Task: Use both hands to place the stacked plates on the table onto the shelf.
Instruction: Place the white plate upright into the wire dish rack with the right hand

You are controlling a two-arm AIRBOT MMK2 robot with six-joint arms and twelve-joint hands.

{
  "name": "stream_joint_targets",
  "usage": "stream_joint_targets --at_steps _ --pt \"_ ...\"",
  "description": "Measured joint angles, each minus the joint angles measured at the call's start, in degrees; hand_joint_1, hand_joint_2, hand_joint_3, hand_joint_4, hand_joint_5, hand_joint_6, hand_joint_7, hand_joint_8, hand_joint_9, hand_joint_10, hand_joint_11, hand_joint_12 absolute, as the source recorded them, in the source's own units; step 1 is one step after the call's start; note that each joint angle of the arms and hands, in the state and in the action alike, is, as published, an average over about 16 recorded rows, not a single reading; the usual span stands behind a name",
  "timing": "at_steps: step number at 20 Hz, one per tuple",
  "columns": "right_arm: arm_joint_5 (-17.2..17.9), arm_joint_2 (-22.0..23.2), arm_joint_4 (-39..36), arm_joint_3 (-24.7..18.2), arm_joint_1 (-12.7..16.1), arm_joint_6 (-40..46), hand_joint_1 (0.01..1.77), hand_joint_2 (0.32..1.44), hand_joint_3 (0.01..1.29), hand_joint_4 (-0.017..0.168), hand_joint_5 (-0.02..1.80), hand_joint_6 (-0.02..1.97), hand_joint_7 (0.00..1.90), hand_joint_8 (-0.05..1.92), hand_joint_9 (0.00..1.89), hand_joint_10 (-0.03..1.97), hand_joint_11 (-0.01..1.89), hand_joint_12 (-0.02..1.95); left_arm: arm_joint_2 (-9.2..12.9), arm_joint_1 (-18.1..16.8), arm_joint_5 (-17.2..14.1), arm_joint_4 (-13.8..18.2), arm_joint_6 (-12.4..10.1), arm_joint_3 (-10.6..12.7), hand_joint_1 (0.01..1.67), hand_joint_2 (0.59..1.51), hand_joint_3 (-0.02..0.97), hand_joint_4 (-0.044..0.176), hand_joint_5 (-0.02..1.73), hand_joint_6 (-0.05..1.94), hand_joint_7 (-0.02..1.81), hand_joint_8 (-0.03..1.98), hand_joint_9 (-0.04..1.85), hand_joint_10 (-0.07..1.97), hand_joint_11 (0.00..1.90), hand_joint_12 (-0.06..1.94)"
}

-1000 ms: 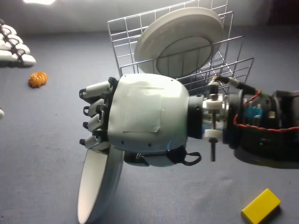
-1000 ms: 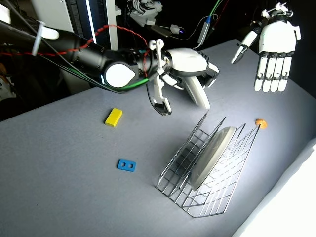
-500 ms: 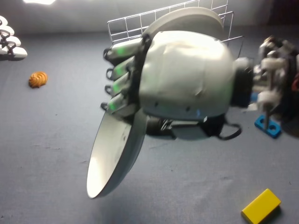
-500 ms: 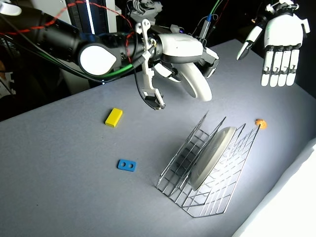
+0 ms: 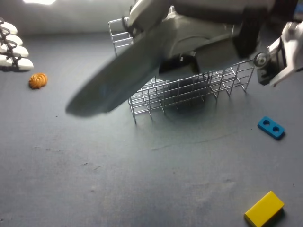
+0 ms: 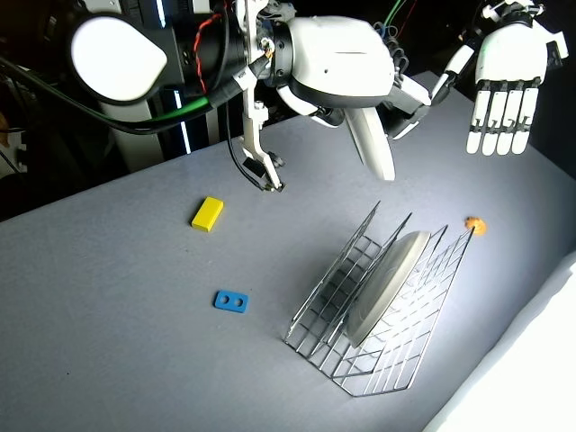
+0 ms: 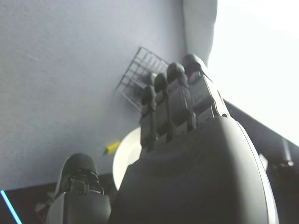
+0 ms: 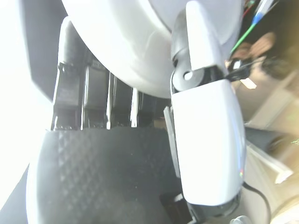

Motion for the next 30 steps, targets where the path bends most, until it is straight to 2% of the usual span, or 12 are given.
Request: stream_joint_targets --at_steps 5,10,18,22,26,30 --pt "-2.5 0.6 -5.9 3.1 3.7 16.1 1.17 1.03 0.01 0.0 0.88 1.15 0.88 1.11 0.75 1.02 0.41 1.59 0.1 -1.1 -5.7 2.9 0.0 -0.7 0.02 1.125 0.01 0.001 0.25 0.02 0.24 0.0 0.21 0.01 0.12 0.13" --pt "-4.5 -0.2 -9.0 6.0 4.9 24.2 1.17 1.03 0.01 0.002 0.88 1.15 0.88 1.11 0.75 1.02 0.42 1.59 0.3 -2.5 -11.9 5.0 0.0 -2.0 0.02 1.124 0.01 0.001 0.25 0.02 0.25 0.0 0.21 0.01 0.13 0.13" --pt "-7.5 -3.1 -9.9 9.9 3.6 25.8 1.17 1.04 0.01 0.01 0.87 1.16 0.89 1.12 0.76 1.02 0.42 1.6 0.7 -4.2 -21.4 8.1 0.0 -2.8 0.02 1.125 0.01 0.001 0.25 0.02 0.24 0.0 0.21 0.01 0.13 0.13" --pt "-8.9 -5.0 -9.9 11.9 2.3 25.1 1.17 1.05 0.01 0.014 0.86 1.16 0.89 1.13 0.76 1.03 0.43 1.62 0.8 -4.4 -25.0 9.1 0.0 -2.5 0.02 1.126 0.01 0.001 0.24 0.02 0.24 0.0 0.21 0.01 0.13 0.13" --pt "-9.6 -6.8 -9.8 14.0 1.0 24.1 1.17 1.05 0.01 0.015 0.86 1.16 0.89 1.14 0.75 1.04 0.43 1.63 0.8 -4.5 -28.6 8.6 0.0 -2.2 0.02 1.126 0.01 0.001 0.24 0.02 0.24 0.0 0.21 0.01 0.13 0.12" --pt "-9.9 -8.5 -9.7 16.1 -0.3 23.0 1.17 1.06 0.01 0.015 0.86 1.16 0.88 1.14 0.74 1.04 0.42 1.64 0.6 -4.5 -31.5 6.8 0.0 -2.8 0.02 1.126 0.01 0.001 0.24 0.02 0.23 0.0 0.21 0.01 0.13 0.12"
